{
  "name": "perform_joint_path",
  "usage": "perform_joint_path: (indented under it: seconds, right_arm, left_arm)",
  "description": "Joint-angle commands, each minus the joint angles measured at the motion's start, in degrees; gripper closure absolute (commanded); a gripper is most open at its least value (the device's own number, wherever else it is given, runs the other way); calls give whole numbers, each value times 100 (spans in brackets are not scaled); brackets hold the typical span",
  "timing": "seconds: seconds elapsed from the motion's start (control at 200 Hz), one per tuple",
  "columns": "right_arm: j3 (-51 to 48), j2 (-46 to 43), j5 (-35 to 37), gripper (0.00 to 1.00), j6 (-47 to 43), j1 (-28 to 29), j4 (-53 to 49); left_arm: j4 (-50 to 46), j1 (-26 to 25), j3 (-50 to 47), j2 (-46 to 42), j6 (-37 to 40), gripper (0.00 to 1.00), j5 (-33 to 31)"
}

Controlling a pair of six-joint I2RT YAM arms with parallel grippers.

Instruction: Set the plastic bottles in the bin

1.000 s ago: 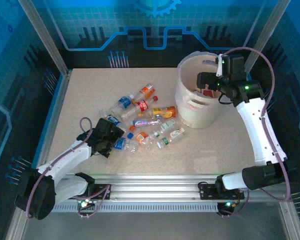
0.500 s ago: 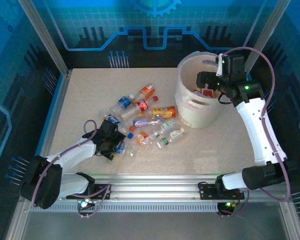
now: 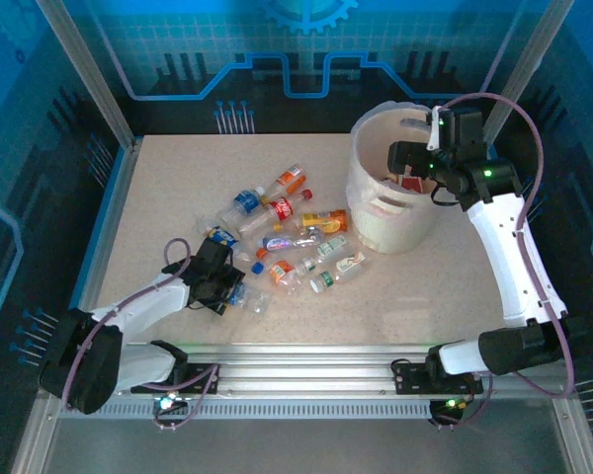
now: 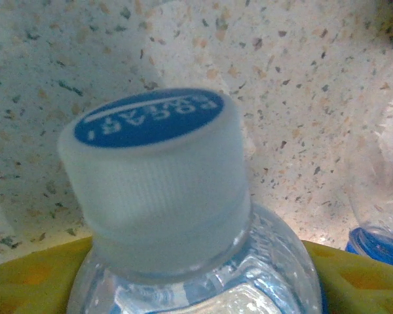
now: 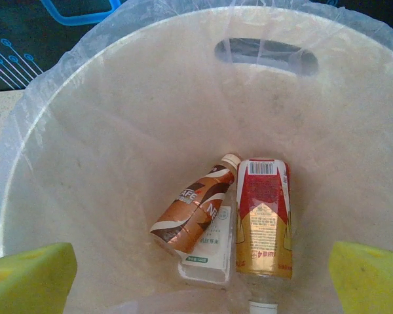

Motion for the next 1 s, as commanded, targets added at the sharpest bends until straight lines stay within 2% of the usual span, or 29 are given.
perform_joint_path:
  seconds: [0.0,0.24,0.435,0.645,0.84,0.996]
  right_arm:
    - [-64,-181,-153,0,85,103,57]
    - [-80,-322,-426,0,32,178,103]
    - [-155,-545,-738,0,-11,293,230]
    - [-470,-746,-1437,0,-68,441,570]
    - [-963,-864,-2339,0,-38,693,1188]
    - [-1192,-735,-2734,0,-21,1070,1600]
  left_arm:
    - [-452,-45,139,-390,240,35,-326]
    - [-1043,-45,567,-1297,788,41,-902]
    - [-870,-45,1087,-1652,1736,42,-1093]
    - [-293,-43,1992,-1177,2900,43,-806]
    - [658,-45,2786,-473,3676,44,-141]
    - [1245,-45,3495,201,4071,44,551]
